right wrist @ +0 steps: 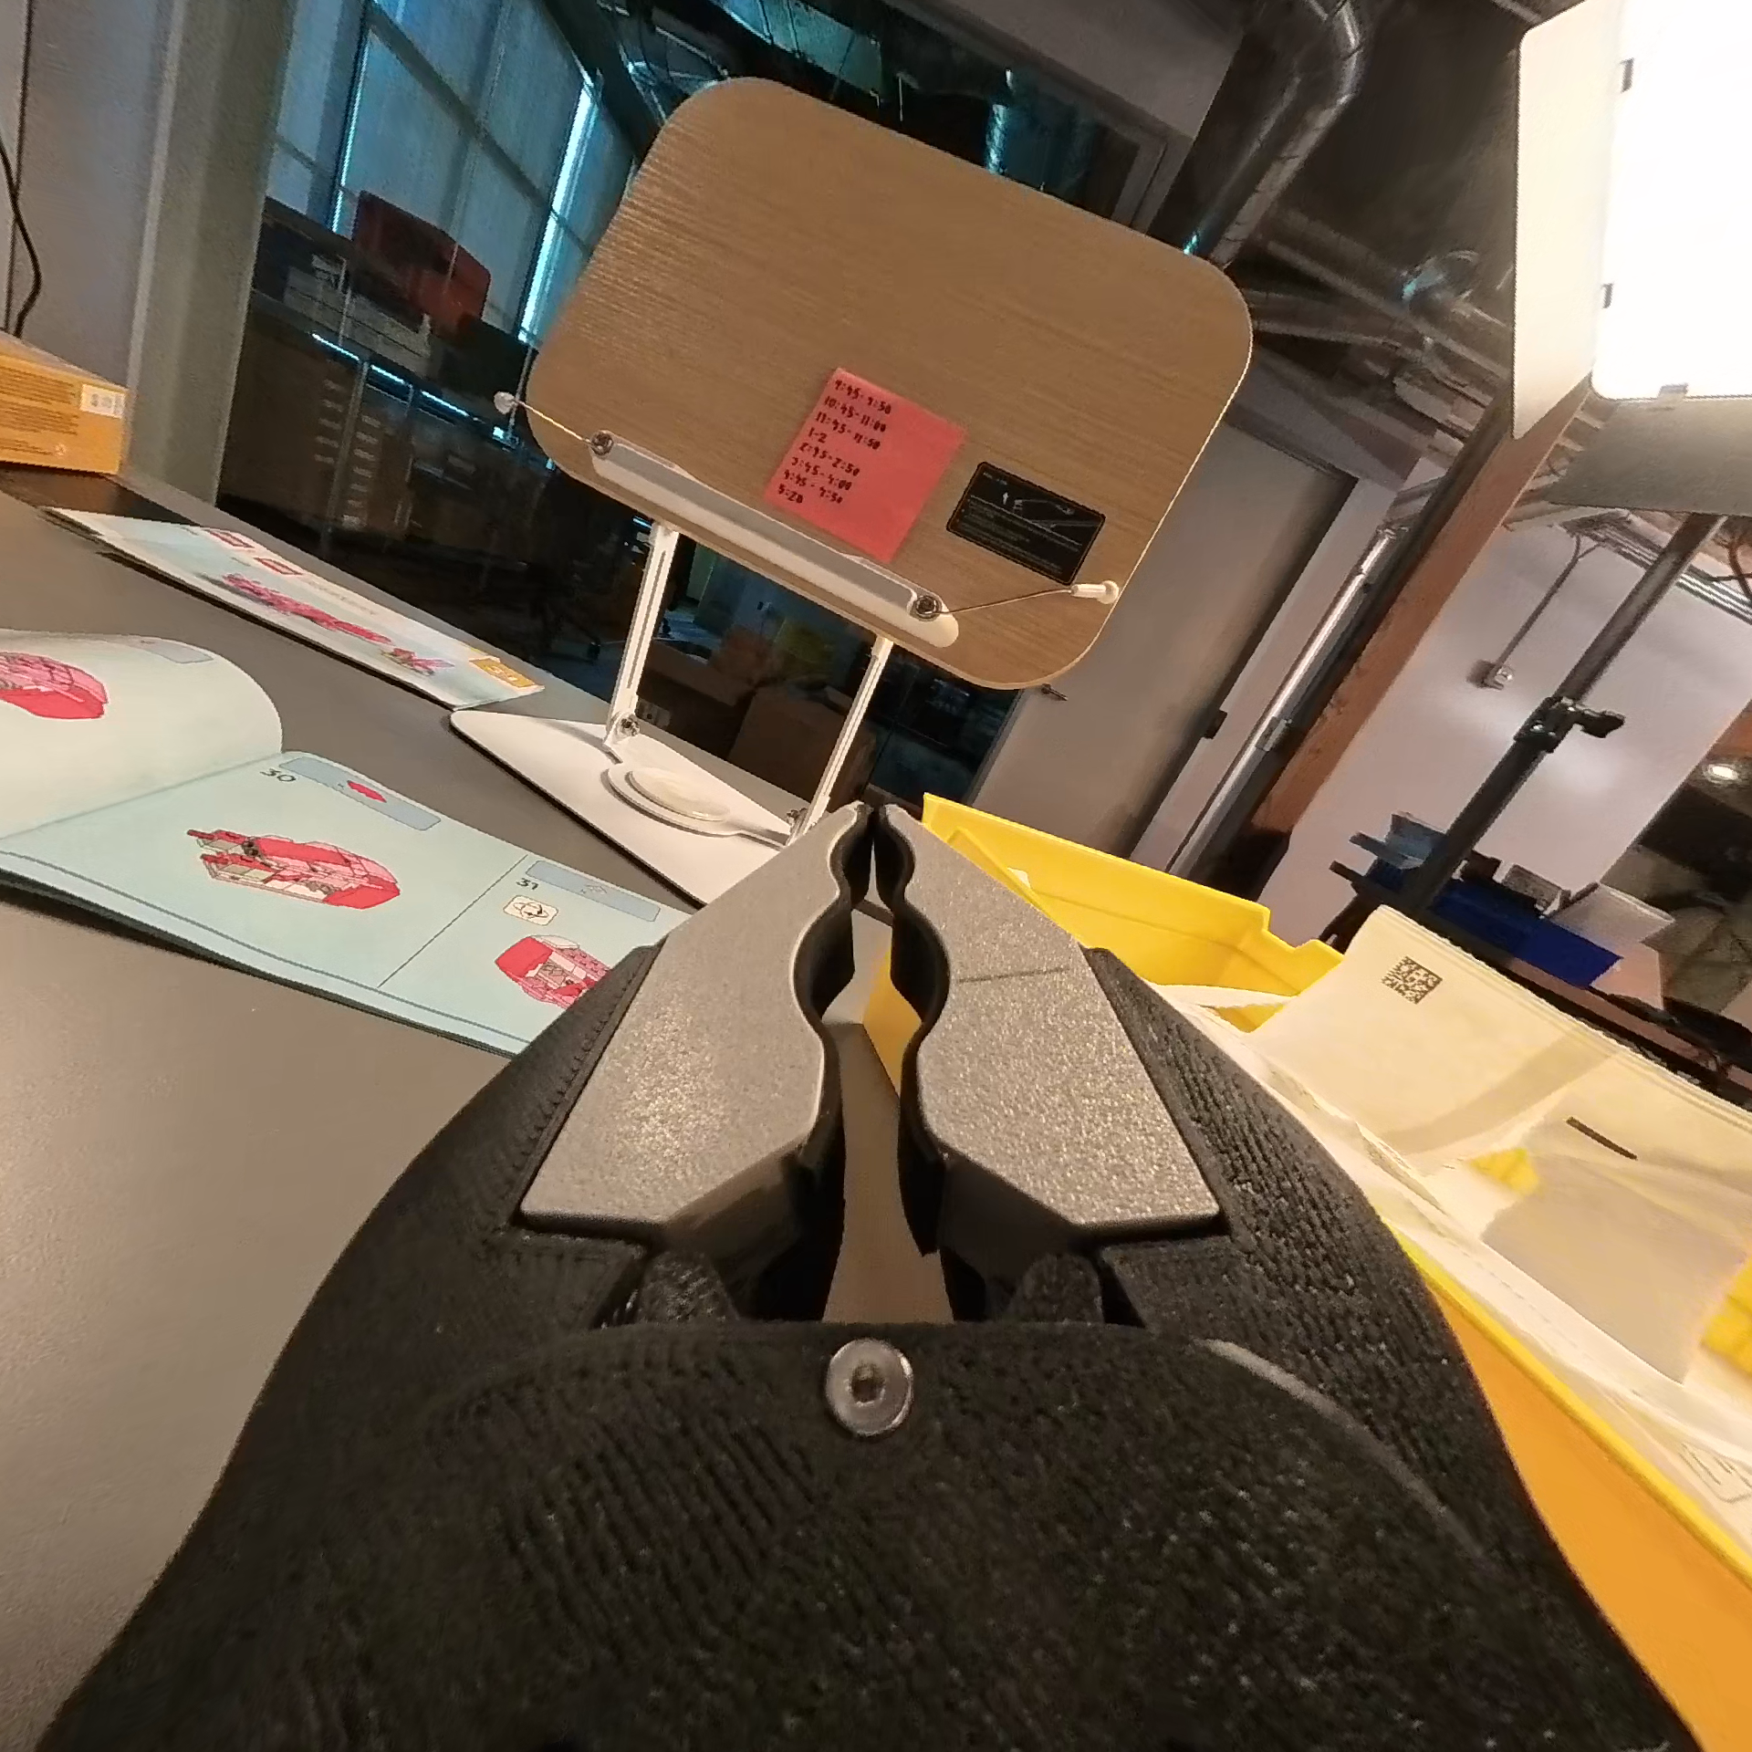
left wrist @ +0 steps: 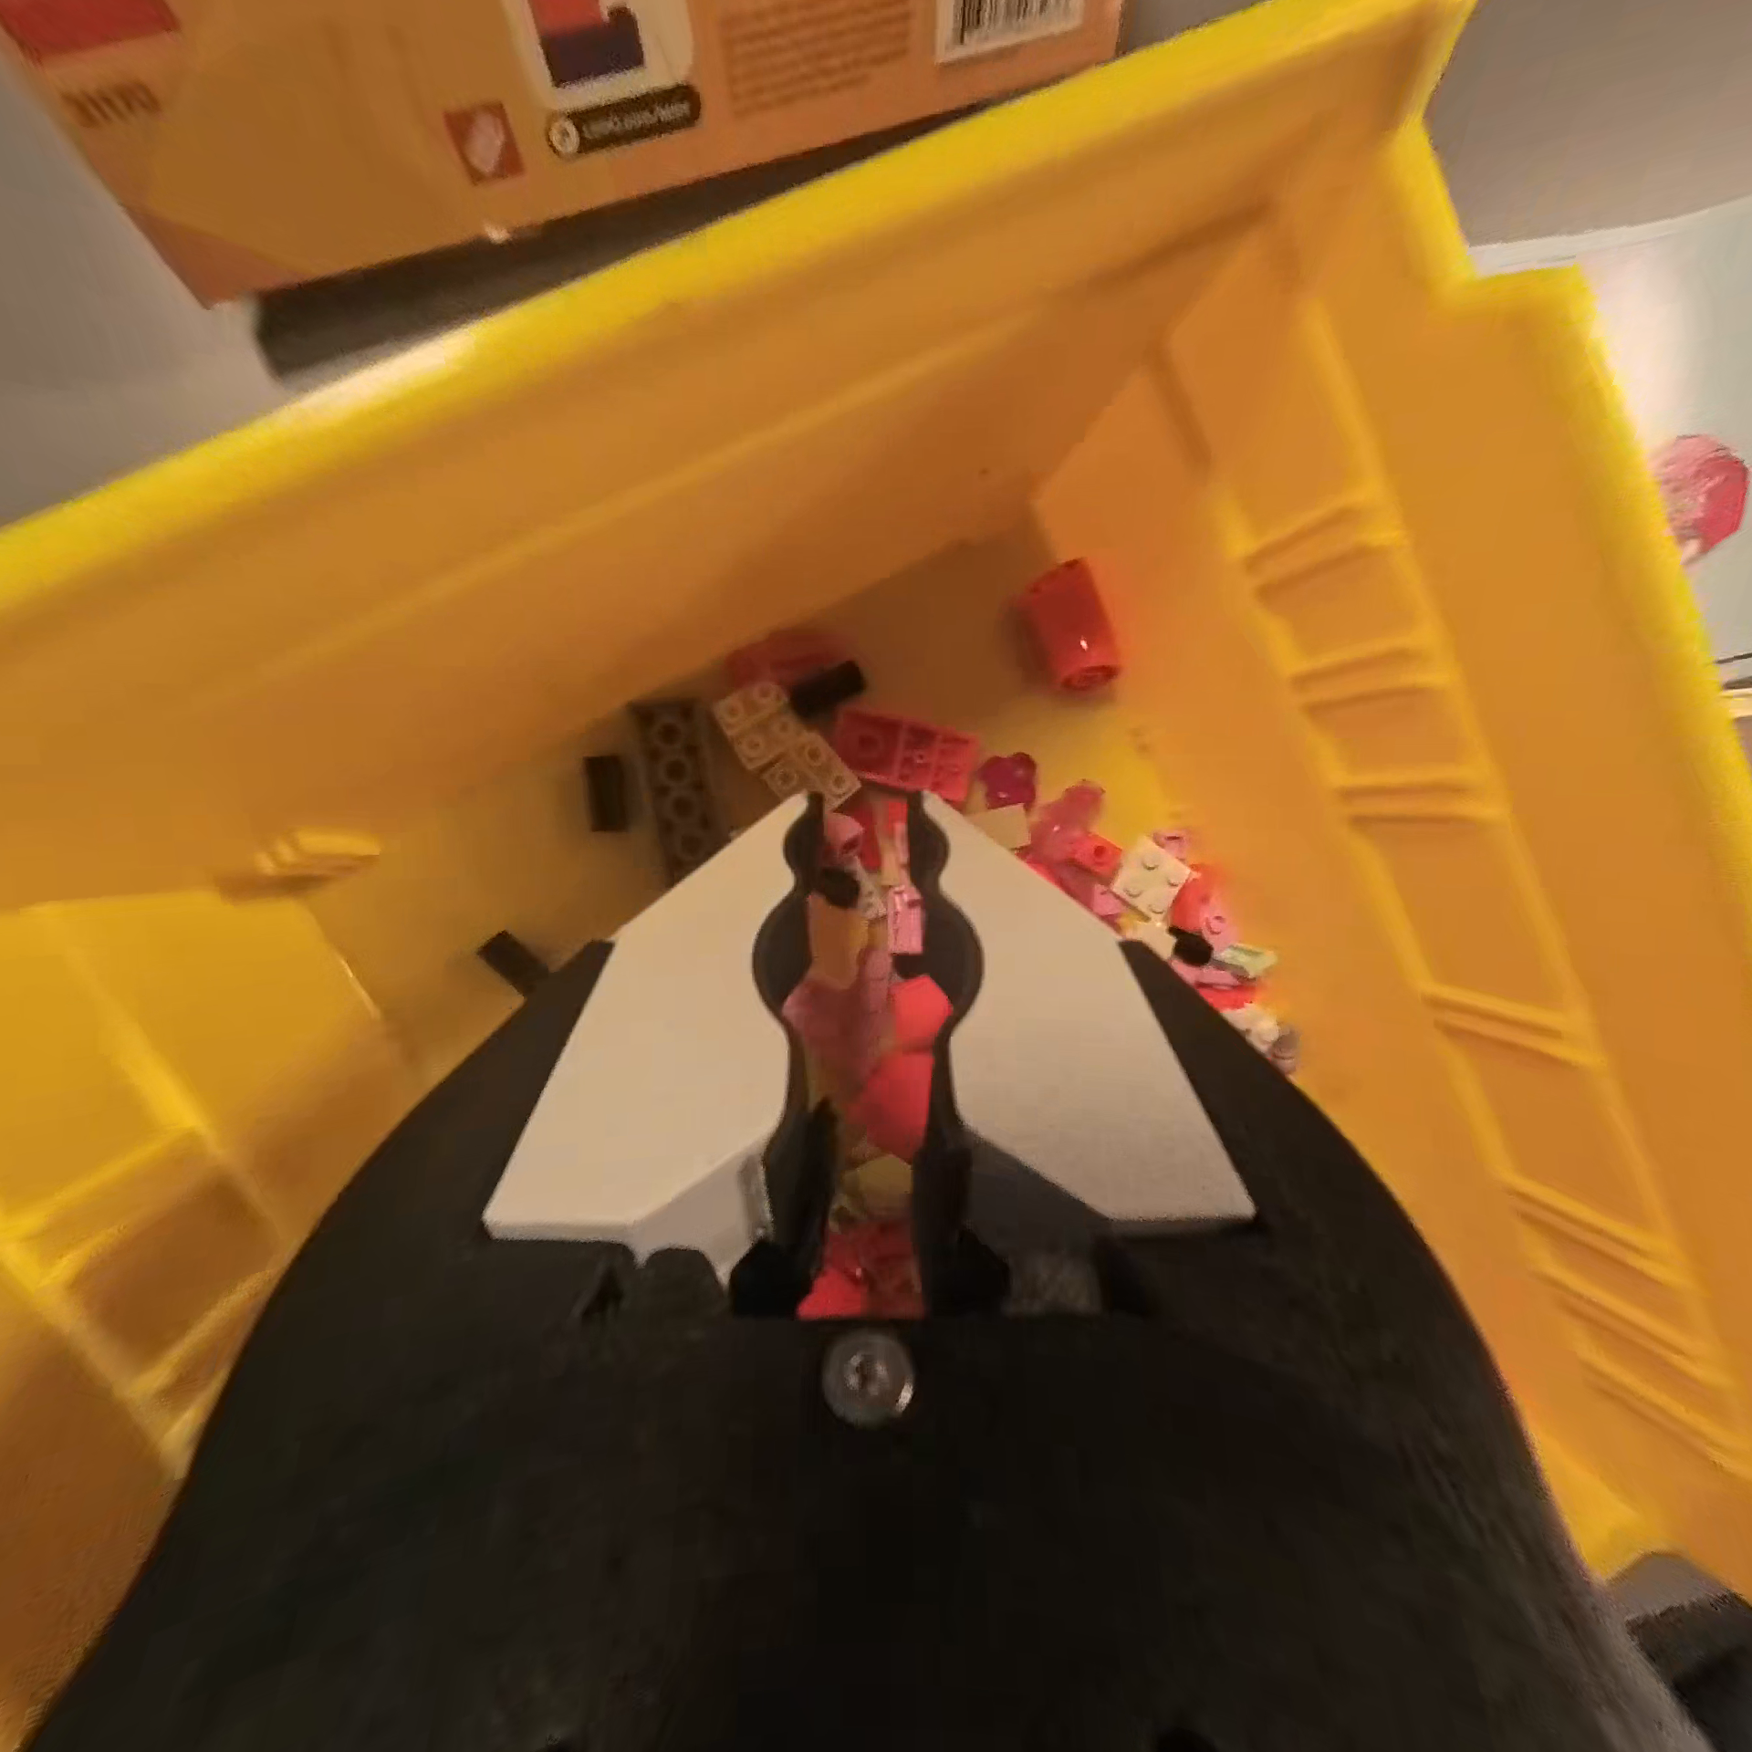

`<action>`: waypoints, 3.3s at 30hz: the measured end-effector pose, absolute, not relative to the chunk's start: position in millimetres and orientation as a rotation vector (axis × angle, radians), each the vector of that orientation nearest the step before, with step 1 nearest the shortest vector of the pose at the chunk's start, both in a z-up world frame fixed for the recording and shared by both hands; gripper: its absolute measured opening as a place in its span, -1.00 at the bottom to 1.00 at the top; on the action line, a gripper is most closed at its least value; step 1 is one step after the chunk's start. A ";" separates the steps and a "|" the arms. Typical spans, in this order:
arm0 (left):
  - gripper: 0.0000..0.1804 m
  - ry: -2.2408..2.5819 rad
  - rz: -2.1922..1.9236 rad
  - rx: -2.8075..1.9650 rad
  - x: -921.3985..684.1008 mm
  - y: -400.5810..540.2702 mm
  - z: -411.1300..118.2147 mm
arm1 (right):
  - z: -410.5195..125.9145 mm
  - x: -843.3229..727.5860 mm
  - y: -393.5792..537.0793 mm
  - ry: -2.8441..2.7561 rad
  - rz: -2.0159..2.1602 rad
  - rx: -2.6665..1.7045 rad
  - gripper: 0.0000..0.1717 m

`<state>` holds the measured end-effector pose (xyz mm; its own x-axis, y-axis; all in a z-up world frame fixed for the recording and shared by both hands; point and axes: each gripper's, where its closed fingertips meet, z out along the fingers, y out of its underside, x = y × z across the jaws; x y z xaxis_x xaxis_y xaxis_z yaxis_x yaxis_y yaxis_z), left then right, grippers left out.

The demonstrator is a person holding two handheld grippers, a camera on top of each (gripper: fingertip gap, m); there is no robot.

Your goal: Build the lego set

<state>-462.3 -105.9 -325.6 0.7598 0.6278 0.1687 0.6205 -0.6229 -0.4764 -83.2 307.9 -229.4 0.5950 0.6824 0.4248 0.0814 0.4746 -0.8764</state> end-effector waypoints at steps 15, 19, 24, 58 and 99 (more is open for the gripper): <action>-0.92 -0.928 0.084 -2.543 -461.5 -119.6 -343.3 | -230.4 -84.1 308.1 -0.885 0.435 -1.034 -1.00; -0.92 -0.844 0.125 -2.521 -459.3 -118.1 -334.0 | -230.4 -84.0 307.8 -0.886 0.437 -1.033 -1.00; -0.92 -0.324 0.318 -2.225 -432.4 -88.8 -268.7 | -230.1 -83.8 307.7 -0.884 0.442 -1.032 -1.00; -0.25 -0.501 0.199 -2.554 -405.3 -100.2 -335.1 | -233.7 -86.7 304.9 -0.915 0.430 -1.033 -1.00; -0.69 -0.283 -0.203 -2.481 -367.7 -74.1 -337.8 | -240.1 -92.4 304.5 -0.964 0.355 -1.032 -1.00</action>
<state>-367.7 -74.1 -337.8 0.9651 0.1540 0.2120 0.2502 -0.7815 -0.5716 -92.4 304.5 -240.1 0.5590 0.6580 0.5046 0.1735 0.5023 -0.8471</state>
